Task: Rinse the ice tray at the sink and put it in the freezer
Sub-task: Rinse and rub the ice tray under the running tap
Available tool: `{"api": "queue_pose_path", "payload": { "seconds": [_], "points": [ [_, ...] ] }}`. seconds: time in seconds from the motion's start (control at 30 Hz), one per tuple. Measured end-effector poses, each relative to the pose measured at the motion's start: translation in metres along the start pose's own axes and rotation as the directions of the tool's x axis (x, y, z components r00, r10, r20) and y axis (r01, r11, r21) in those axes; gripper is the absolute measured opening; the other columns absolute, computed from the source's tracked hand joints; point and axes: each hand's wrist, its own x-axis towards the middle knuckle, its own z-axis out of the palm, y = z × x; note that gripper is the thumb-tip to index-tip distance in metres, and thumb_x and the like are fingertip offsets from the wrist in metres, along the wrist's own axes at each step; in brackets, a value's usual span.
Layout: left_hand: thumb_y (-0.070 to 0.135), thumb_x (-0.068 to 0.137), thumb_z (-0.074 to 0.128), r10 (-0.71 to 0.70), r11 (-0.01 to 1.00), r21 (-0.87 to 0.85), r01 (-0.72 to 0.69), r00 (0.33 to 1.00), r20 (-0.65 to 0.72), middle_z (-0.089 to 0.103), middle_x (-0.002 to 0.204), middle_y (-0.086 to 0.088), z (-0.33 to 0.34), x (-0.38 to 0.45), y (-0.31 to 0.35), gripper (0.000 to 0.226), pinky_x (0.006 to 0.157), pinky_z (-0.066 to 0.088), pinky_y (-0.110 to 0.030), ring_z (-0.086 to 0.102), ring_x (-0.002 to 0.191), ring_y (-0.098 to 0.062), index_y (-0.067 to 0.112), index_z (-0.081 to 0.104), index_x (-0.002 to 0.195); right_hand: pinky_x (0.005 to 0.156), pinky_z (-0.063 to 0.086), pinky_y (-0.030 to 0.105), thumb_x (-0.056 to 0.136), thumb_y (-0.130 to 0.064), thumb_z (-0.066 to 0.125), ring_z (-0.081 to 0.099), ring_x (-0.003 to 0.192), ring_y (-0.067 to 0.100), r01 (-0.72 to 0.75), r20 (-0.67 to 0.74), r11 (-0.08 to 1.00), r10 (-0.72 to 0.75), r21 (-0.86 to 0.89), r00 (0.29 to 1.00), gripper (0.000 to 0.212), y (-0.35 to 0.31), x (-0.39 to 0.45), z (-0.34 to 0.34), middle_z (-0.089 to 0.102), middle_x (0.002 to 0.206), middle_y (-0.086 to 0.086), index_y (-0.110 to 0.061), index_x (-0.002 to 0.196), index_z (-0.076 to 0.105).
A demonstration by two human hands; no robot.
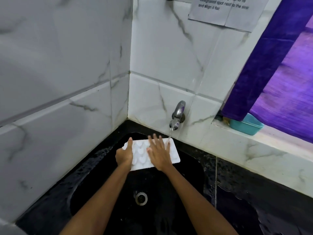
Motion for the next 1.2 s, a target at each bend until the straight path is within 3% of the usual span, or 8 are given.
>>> {"api": "queue_pose_path", "payload": {
  "seconds": [0.23, 0.43, 0.57, 0.67, 0.77, 0.97, 1.1, 1.2],
  "points": [
    [0.058, 0.079, 0.064, -0.029, 0.998, -0.063, 0.028, 0.999, -0.021, 0.065, 0.113, -0.013, -0.024, 0.009, 0.002, 0.061, 0.078, 0.042, -0.029, 0.061, 0.095, -0.030, 0.003, 0.063, 0.104, 0.113, -0.002, 0.063, 0.097, -0.046, 0.030, 0.006, 0.146, 0.034, -0.541, -0.037, 0.829, 0.551, 0.138, 0.834, 0.064, -0.008, 0.018, -0.007, 0.014, 0.156, 0.017, -0.012, 0.148, 0.014],
    [0.060, 0.080, 0.061, -0.085, 0.994, -0.068, 0.086, 0.996, 0.027, 0.066, 0.117, -0.017, -0.012, -0.002, -0.022, 0.071, 0.085, 0.047, -0.033, 0.063, 0.106, -0.033, -0.001, 0.063, 0.116, 0.111, -0.011, 0.062, 0.097, -0.042, 0.028, -0.007, 0.147, 0.027, -0.090, -0.014, 0.996, 0.091, 0.023, 0.996, 0.057, -0.053, -0.012, 0.024, 0.001, 0.159, 0.011, -0.024, 0.149, 0.013],
    [0.057, 0.080, 0.063, -0.153, 0.979, -0.125, 0.162, 0.985, 0.077, 0.066, 0.116, -0.016, -0.006, -0.008, -0.035, 0.071, 0.091, 0.049, -0.034, 0.063, 0.103, -0.030, -0.002, 0.060, 0.120, 0.109, -0.005, 0.068, 0.089, -0.065, 0.029, -0.005, 0.146, 0.035, -0.449, -0.042, 0.893, 0.449, 0.020, 0.892, 0.074, -0.001, -0.005, -0.008, 0.003, 0.159, 0.012, -0.023, 0.149, 0.013],
    [0.056, 0.081, 0.063, -0.186, 0.970, -0.125, 0.208, 0.968, 0.166, 0.063, 0.104, -0.012, -0.001, -0.008, -0.039, 0.070, 0.084, 0.047, -0.032, 0.061, 0.097, -0.029, -0.003, 0.059, 0.119, 0.110, 0.022, 0.057, 0.072, -0.075, 0.053, 0.019, 0.142, 0.037, -0.678, 0.192, 0.698, 0.650, 0.231, 0.735, 0.104, 0.044, -0.002, -0.045, 0.020, 0.154, 0.020, -0.013, 0.147, 0.017],
    [0.057, 0.081, 0.062, -0.222, 0.964, -0.097, 0.246, 0.953, 0.207, 0.063, 0.102, -0.012, 0.008, -0.009, -0.045, 0.070, 0.082, 0.047, -0.032, 0.061, 0.093, -0.029, -0.002, 0.058, 0.118, 0.082, 0.053, 0.035, 0.075, -0.050, 0.071, 0.058, 0.111, 0.025, -0.604, 0.310, 0.554, 0.535, 0.574, 0.786, 0.060, 0.070, -0.007, -0.065, 0.056, 0.132, 0.013, -0.010, 0.118, 0.057],
    [0.059, 0.082, 0.058, -0.199, 0.977, -0.035, 0.208, 0.963, 0.183, 0.064, 0.120, -0.018, 0.049, -0.030, -0.040, 0.070, 0.089, 0.048, -0.035, 0.062, 0.110, -0.036, -0.001, 0.062, 0.115, 0.042, 0.044, 0.017, 0.076, -0.029, 0.076, 0.059, 0.077, 0.018, -0.490, 0.112, 0.520, 0.597, 0.700, 0.794, 0.036, 0.095, -0.016, -0.093, 0.064, 0.098, 0.008, -0.008, 0.099, 0.059],
    [0.055, 0.092, 0.044, -0.231, 0.971, 0.017, 0.237, 0.928, 0.294, 0.059, 0.130, -0.020, 0.079, -0.038, -0.023, 0.066, 0.100, 0.046, -0.039, 0.056, 0.118, -0.037, -0.001, 0.056, 0.125, 0.050, 0.045, 0.021, 0.074, -0.024, 0.078, 0.057, 0.080, 0.016, -0.461, 0.085, 0.480, 0.618, 0.747, 0.782, 0.034, 0.114, -0.021, -0.115, 0.056, 0.093, -0.002, -0.019, 0.097, 0.053],
    [0.073, 0.088, 0.025, -0.367, 0.848, -0.116, 0.517, 0.731, 0.576, 0.058, 0.130, -0.016, 0.080, -0.034, -0.016, 0.084, 0.102, 0.044, -0.049, 0.054, 0.123, -0.037, 0.004, 0.055, 0.126, 0.069, 0.051, 0.031, 0.069, -0.004, 0.079, 0.057, 0.088, 0.023, -0.410, 0.100, 0.456, 0.564, 0.790, 0.820, 0.034, 0.125, -0.026, -0.120, 0.059, 0.099, 0.008, -0.016, 0.089, 0.055]
  ]
}}
